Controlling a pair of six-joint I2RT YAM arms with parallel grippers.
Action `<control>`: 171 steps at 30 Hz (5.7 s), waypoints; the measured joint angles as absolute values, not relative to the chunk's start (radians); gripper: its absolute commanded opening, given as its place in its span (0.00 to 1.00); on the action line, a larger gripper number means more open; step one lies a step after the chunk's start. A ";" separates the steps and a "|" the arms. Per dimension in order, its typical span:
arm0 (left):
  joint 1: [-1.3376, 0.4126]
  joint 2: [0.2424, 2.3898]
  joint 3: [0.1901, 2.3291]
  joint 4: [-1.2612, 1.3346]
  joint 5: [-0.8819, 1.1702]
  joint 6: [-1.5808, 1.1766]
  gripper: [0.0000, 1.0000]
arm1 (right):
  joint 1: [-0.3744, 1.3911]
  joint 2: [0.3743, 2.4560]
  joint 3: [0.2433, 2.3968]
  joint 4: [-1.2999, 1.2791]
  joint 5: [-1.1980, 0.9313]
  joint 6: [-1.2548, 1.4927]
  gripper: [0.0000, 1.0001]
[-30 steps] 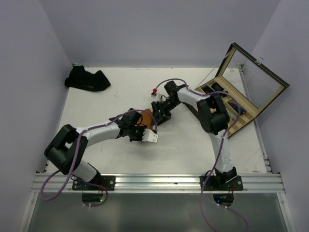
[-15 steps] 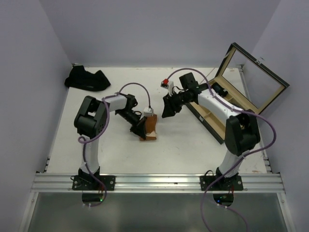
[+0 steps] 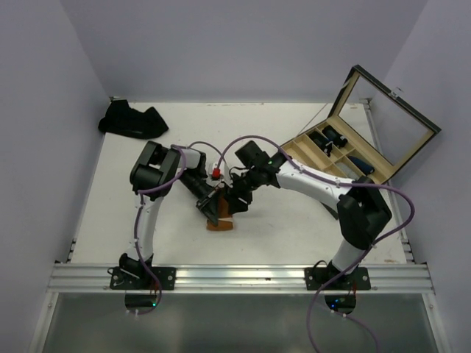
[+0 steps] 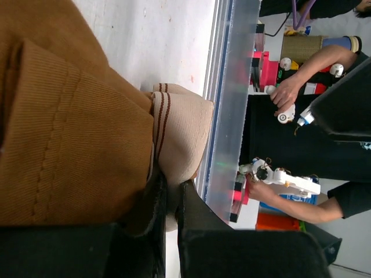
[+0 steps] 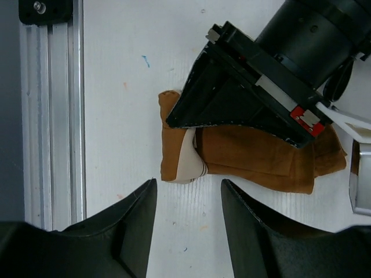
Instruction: Roll the underwear
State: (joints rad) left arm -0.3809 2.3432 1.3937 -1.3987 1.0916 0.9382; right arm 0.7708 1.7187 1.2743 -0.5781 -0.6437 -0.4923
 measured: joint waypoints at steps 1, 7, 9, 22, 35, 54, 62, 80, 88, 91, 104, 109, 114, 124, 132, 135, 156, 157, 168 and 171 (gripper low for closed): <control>-0.381 2.344 1.396 -1.402 1.085 0.931 0.00 | 0.781 1.719 1.267 -0.571 -0.643 -0.500 0.52; -0.381 2.345 1.396 -1.403 1.064 0.888 0.00 | 0.839 1.720 1.219 -0.540 -0.628 -0.506 0.56; -0.381 2.345 1.396 -1.403 1.060 0.876 0.00 | 0.870 1.728 1.203 -0.518 -0.613 -0.497 0.60; -0.381 2.341 1.390 -1.392 1.045 0.835 0.11 | 0.925 1.864 1.177 -0.336 -0.538 -0.418 0.28; -0.249 2.105 1.228 -1.144 1.018 0.725 0.38 | 0.881 1.953 1.182 -0.221 -0.727 -0.392 0.00; -0.196 1.070 0.702 -0.665 0.717 0.915 0.53 | 0.748 2.351 1.527 -0.463 -1.227 -0.156 0.00; -0.514 0.945 0.572 -0.614 0.558 0.980 0.55 | 0.742 2.403 1.590 -0.554 -1.250 -0.106 0.00; -0.688 1.189 0.533 -0.412 0.353 0.924 0.05 | 0.737 2.423 1.621 -0.611 -1.234 -0.065 0.24; -0.679 1.338 0.635 -0.445 0.414 0.970 0.00 | 0.653 2.313 1.621 -0.712 -1.071 -0.076 0.61; -0.667 1.397 0.683 -0.474 0.444 0.969 0.00 | 0.548 2.245 1.622 -0.712 -0.923 -0.112 0.68; -0.410 1.978 1.197 -0.978 0.893 0.945 0.00 | 0.500 1.776 1.360 -0.647 -0.743 -0.249 0.46; -0.385 2.155 1.354 -1.179 0.973 0.939 0.00 | 0.614 1.732 1.328 -0.645 -0.690 -0.335 0.49; -0.382 2.240 1.402 -1.294 1.009 0.934 0.00 | 0.796 1.725 1.298 -0.615 -0.621 -0.435 0.56; -0.383 2.261 1.403 -1.338 1.004 0.926 0.00 | 0.918 1.773 1.252 -0.520 -0.530 -0.636 0.59; -0.383 2.265 1.403 -1.341 1.001 0.911 0.11 | 0.948 1.872 1.242 -0.463 -0.510 -0.733 0.28; -0.385 2.267 1.402 -1.342 0.990 0.899 0.22 | 0.947 1.878 1.239 -0.449 -0.517 -0.747 0.07; -0.113 1.175 0.846 -0.495 0.649 0.653 0.46 | 0.812 2.249 1.605 -0.624 -0.993 -0.414 0.00; -0.117 1.142 0.815 -0.499 0.646 0.668 0.46 | 0.800 2.277 1.629 -0.640 -1.026 -0.374 0.00; -0.436 1.001 0.627 -0.590 0.542 0.844 0.48 | 0.736 2.468 1.751 -0.715 -1.238 -0.029 0.00; -0.508 1.039 0.620 -0.584 0.516 0.868 0.49 | 0.738 2.476 1.745 -0.723 -1.250 -0.005 0.00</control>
State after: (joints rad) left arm -0.5083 1.0389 0.6197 -0.5842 0.5163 0.8680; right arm 0.7383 2.4756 1.7447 -0.7231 -1.2495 -0.0048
